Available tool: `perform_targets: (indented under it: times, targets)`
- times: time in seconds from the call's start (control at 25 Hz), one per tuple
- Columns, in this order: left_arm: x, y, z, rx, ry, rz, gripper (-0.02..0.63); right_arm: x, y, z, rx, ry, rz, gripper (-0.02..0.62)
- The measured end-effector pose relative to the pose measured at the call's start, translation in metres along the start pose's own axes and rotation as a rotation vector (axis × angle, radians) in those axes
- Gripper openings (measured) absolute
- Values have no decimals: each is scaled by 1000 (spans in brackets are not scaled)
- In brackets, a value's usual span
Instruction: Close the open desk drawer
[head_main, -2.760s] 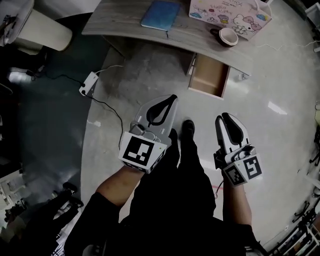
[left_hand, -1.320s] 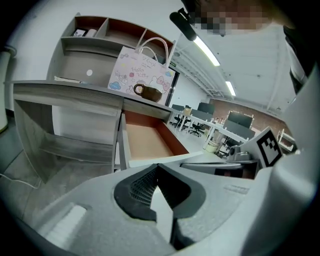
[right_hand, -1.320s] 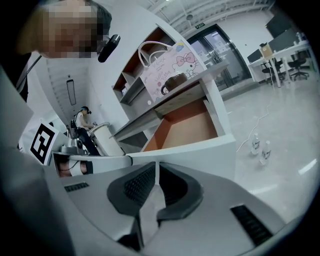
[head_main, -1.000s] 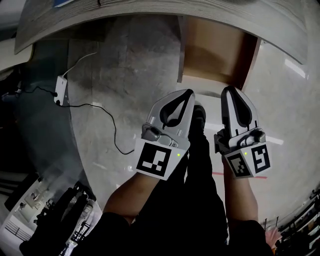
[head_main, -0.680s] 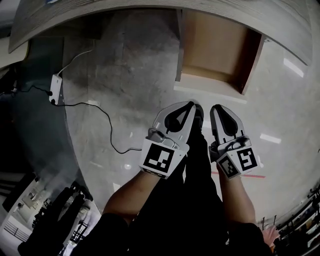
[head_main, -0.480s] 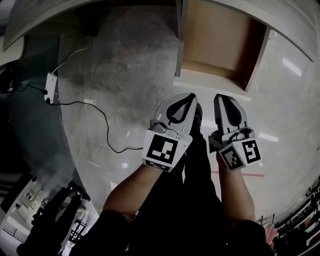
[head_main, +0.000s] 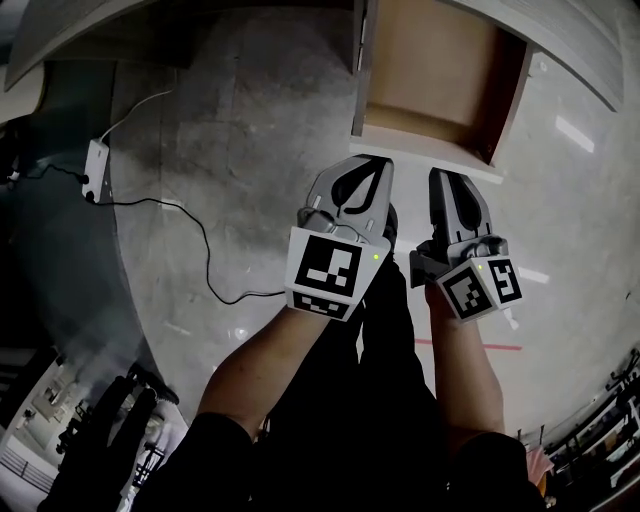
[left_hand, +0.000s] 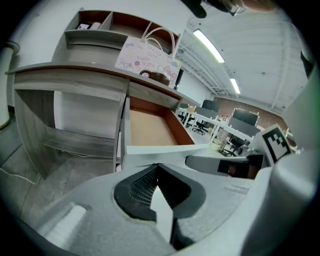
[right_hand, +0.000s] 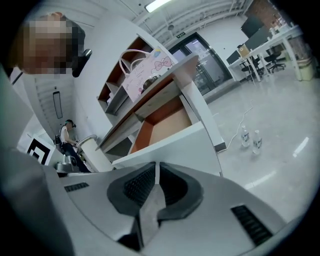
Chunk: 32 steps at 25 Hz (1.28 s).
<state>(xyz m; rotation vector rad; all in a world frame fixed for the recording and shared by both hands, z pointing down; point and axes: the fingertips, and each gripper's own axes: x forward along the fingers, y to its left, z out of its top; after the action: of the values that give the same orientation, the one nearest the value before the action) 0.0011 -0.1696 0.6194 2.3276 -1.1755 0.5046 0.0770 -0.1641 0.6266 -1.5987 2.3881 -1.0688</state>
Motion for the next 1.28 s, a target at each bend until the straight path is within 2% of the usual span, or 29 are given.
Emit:
perform_targets:
  times: [0.24,0.56,0.76,1.0,1.16,1.28]
  targets:
    - [8,10,12,6,-44,10,5,13,3,28,-62,-47,24,34]
    - [18,21,66,36,-114,25,5,37,21,80,-216,-90,86,20]
    - [22,31,93,36,-123,31,5,57,17,98,-259,-74,75,20]
    - [41,38,98,-47,-73,7,5,77,10,116,-271,-72,64,18]
    - [54,44,110,2,-81,32,5,94,4,128,-274,-72,53,17]
    - [63,45,125,29,-110,45,5,100,1,134,-313,-78,48,17]
